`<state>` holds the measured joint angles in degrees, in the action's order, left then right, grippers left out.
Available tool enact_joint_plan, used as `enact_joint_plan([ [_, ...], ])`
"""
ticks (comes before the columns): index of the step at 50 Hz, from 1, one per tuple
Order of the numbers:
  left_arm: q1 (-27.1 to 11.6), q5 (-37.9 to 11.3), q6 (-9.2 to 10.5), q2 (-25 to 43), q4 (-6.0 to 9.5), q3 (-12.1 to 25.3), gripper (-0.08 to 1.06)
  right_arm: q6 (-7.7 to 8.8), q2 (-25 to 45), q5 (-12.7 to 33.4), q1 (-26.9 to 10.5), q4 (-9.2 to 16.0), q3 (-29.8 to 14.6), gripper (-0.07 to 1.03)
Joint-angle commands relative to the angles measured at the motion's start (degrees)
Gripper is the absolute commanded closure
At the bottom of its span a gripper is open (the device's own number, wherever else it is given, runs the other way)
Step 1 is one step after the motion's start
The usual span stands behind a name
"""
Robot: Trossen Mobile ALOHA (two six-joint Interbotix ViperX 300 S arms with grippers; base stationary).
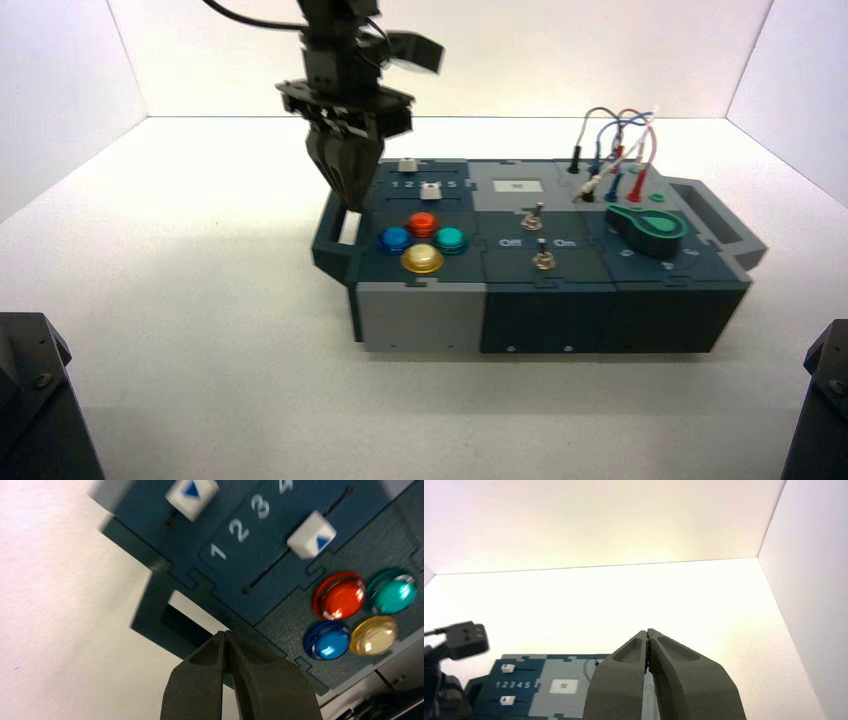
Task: Move the box to the right.
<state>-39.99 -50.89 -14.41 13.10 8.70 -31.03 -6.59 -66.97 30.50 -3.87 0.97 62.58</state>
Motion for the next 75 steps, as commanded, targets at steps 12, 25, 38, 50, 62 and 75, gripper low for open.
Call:
enact_joint_plan([
  [12, -5.3, -0.4, -0.35, 2.5, 2.11, 5.4, 1.01, -0.26, 0.3, -0.2, 0.0, 0.2, -1.1, 0.98],
  [25, -8.3, -1.6, -0.35, 4.6, 2.29, 8.5, 1.01, -0.26, 0.3, -0.3, 0.1, 0.3, -1.1, 0.98],
  [38, -10.5, -2.3, -0.26, 6.1, 3.34, 10.9, 1.01, -0.35, 0.3, -0.2, 0.1, 0.2, -1.1, 0.99],
  [50, -11.9, -3.0, -0.18, 7.1, 3.52, 12.7, 1.01, -0.35, 0.3, -0.3, 0.1, 0.3, -1.1, 0.98],
  [62, -12.6, -3.5, -0.18, 8.1, 3.52, 14.9, 1.01, -0.26, 0.3, -0.2, 0.1, 0.3, -1.1, 0.98],
  [75, -13.6, -4.3, -0.18, 9.5, 3.60, 17.2, 1.01, -0.35, 0.3, -0.3, 0.0, 0.2, -1.1, 0.98],
])
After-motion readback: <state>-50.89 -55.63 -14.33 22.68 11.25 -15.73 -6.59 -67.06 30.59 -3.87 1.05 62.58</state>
